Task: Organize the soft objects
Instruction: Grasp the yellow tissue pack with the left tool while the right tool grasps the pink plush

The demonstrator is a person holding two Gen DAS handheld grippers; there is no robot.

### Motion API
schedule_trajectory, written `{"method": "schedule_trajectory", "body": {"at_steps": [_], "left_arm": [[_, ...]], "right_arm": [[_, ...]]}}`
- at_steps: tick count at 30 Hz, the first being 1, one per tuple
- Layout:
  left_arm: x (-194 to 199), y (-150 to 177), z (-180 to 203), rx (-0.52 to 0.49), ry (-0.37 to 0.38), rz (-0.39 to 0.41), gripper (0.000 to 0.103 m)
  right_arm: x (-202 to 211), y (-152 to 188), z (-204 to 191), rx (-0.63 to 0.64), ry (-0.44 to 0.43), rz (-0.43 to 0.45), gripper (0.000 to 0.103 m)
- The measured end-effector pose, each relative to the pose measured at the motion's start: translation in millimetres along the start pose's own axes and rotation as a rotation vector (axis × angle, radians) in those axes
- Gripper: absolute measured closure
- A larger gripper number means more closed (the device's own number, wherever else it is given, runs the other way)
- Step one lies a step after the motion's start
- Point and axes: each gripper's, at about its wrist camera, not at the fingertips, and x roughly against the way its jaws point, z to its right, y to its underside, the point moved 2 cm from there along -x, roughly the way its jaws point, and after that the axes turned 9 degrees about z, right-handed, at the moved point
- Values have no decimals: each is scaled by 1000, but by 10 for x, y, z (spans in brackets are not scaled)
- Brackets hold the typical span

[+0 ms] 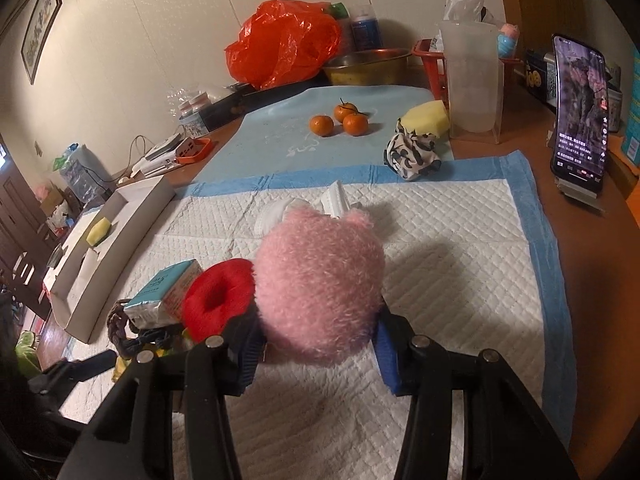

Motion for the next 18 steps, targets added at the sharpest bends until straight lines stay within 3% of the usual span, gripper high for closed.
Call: {"method": "schedule_trajectory", "body": {"at_steps": [1,2,3,7,12,15,18], "left_arm": [[-30,28,-18,3,-10,-8,1],[-34,47,-49,8,-18,-4,8],[-8,43,-63,2,-26,16,28],[63,32,-166,12,9,30,29],[344,-32,-231,-29,-3,95,29],[615,-242,-272,-57,3,140,29],[850,-487,-173,-150,25,158,29]], "right_arm": [[27,-3,-12,2,-5,5,55],[66,-9,-32,6,-11,13,55],[108,-22,-52,10,-18,22,55],[294,-112,-158,21,-53,72,55],[591,-360,-411,31,-120,161,54],[770,-550,-592,40,-162,224,54],[935,-727,-724,18,-215,286,54]]}}
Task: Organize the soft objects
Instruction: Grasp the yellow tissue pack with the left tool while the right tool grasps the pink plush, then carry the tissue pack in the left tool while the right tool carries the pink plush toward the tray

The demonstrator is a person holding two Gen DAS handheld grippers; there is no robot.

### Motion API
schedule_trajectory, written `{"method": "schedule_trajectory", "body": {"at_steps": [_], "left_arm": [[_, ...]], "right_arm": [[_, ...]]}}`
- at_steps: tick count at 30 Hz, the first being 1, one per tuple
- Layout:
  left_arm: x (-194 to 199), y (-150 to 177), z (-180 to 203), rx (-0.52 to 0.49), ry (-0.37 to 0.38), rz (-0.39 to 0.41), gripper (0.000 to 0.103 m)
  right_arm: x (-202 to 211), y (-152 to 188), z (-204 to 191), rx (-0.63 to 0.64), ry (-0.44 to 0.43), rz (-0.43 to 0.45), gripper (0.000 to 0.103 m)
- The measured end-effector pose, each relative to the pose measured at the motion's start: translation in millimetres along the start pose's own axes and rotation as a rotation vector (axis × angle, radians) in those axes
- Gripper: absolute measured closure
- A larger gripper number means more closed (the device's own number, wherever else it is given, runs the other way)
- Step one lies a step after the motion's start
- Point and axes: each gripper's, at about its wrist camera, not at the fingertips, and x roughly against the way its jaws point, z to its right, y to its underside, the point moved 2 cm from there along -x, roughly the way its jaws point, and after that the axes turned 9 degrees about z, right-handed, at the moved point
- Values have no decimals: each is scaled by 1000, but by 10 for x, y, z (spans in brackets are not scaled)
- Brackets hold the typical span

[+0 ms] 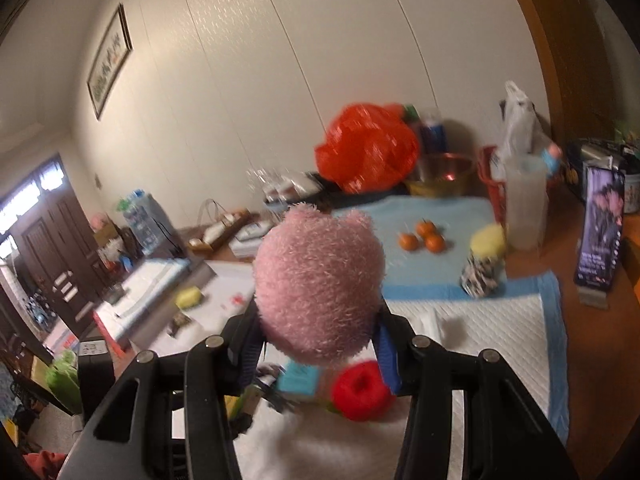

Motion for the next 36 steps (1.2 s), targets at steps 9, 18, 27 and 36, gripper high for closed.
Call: {"method": "schedule_trajectory", "body": {"at_steps": [9,18,27,36], "left_arm": [[341,-212,46,-58,51,102,29],[746,-431,-60,-86,68,233,29],[793,-427,-244,-60,74,245,29],[796,-434,-399,-39,74,250,29]], "right_arm": [[-3,-33,-183,-68,-19,50,54],[128,-78,-277,-89,17,127,53],[29,-16,-374,-86,20,112,53],[-54,12,-455,-77,22,100,53]]}}
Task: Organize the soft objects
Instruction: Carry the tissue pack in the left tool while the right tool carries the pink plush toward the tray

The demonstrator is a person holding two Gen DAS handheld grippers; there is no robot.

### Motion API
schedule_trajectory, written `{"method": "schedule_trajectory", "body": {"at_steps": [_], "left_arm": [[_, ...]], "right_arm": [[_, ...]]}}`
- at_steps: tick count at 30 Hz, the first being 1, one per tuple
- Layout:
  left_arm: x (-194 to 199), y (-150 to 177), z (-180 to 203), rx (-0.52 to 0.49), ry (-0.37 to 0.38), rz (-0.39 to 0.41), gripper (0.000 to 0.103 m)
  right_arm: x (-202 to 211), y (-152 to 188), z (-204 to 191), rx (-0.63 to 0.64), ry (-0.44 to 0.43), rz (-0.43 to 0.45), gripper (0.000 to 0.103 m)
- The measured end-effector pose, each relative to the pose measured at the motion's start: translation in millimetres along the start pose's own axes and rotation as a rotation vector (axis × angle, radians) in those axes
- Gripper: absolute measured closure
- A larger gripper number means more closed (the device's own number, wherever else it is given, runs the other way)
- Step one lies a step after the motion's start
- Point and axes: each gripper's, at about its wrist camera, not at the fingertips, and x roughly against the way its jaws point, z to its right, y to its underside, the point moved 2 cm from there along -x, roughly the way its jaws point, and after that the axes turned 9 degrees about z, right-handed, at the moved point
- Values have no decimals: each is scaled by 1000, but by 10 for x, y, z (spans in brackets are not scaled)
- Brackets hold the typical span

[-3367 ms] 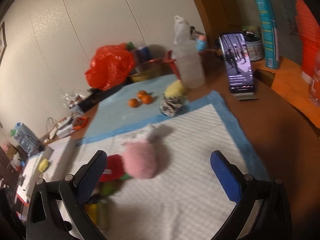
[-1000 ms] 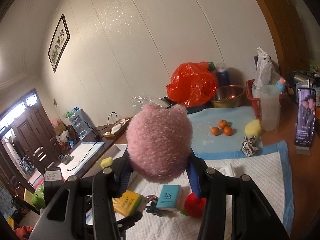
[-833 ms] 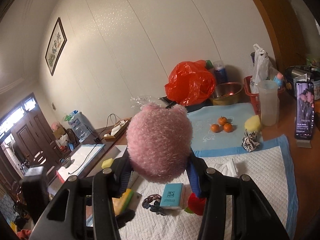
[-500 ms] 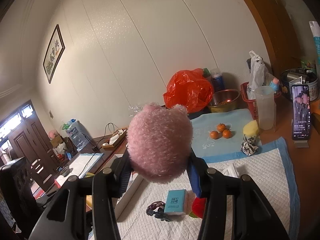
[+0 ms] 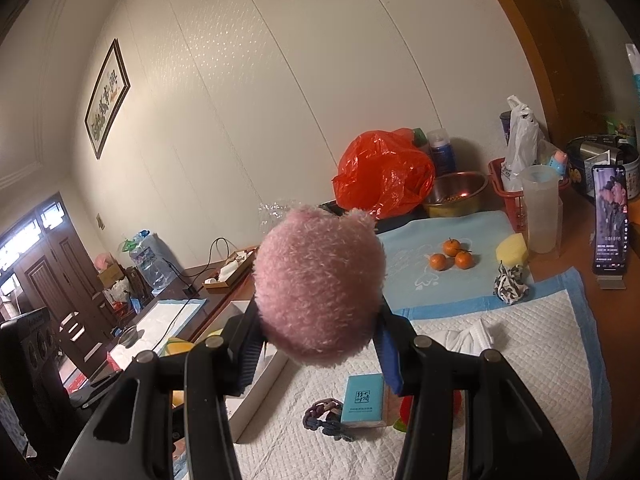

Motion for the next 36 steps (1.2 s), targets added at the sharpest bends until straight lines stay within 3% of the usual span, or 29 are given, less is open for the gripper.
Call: {"method": "schedule_trajectory", "body": {"at_steps": [11,36], "left_arm": [[137,-75,-399,51,-48,43,29],[282,-27,-898,132,-88,69,29]], "right_arm": [[-68,76,-132,5,-4,-15,53],[-252,210,-485,47,-32,-48,53]]}}
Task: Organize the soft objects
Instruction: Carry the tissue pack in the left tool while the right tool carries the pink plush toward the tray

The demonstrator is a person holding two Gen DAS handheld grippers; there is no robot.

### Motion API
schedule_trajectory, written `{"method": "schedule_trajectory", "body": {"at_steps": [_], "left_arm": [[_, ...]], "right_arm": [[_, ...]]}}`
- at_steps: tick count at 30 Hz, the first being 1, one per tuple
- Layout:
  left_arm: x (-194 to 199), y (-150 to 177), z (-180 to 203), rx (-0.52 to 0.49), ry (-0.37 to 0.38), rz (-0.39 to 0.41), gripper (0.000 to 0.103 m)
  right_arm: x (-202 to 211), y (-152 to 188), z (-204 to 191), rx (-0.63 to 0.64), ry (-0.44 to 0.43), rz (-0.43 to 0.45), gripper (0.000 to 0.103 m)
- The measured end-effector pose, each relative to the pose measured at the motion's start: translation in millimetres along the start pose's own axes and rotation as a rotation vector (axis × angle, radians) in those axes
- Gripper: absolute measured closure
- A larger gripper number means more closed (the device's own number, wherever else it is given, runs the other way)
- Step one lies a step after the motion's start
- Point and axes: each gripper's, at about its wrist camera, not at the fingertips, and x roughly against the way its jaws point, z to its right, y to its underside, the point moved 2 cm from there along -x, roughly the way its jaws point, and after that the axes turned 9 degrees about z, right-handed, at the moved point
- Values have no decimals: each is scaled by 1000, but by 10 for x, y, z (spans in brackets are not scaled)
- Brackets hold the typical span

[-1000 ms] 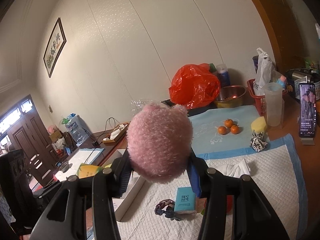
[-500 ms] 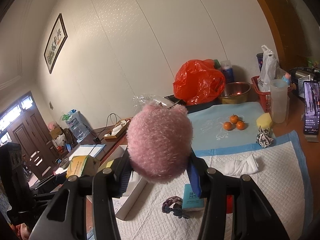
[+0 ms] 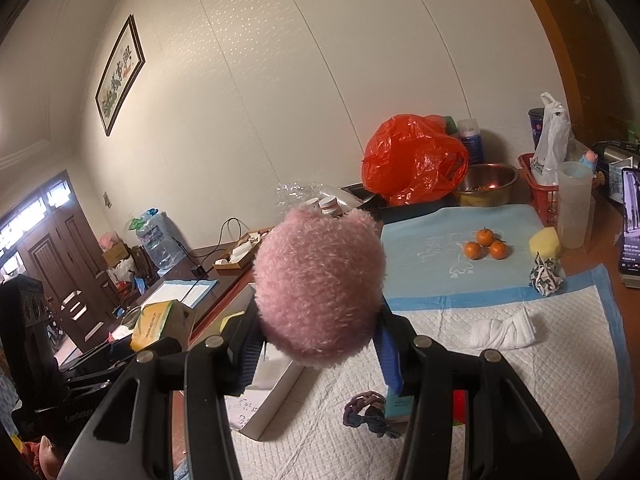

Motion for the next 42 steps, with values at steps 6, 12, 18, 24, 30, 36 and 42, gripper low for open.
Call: {"method": "schedule_trajectory", "body": {"at_steps": [6,12,18,24,30,36,42], "left_arm": [[-13,-12,-108,10,-4,3,29],[-23,-28,-230,20,-8,7,29],[-15,-36,-352,30,-13,7,29],[-4,-56,-513,37,-16,9,29],[-8,-87,-740,47,-16,9,29],[-35,-121,-1007,56,-17,7,29],[-74,-223,-1288,52,-24,18,29]], "right_arm": [[-63,28,-71,4,-4,-8,53],[-122,42,-144,7,-5,-13,53],[-184,72,-226,12,-5,-20,53],[-247,100,-307,14,-4,-27,53],[-329,127,-434,22,-1,-30,53],[-450,178,-595,29,8,-41,53],[-585,179,-782,57,18,-43,53]]}}
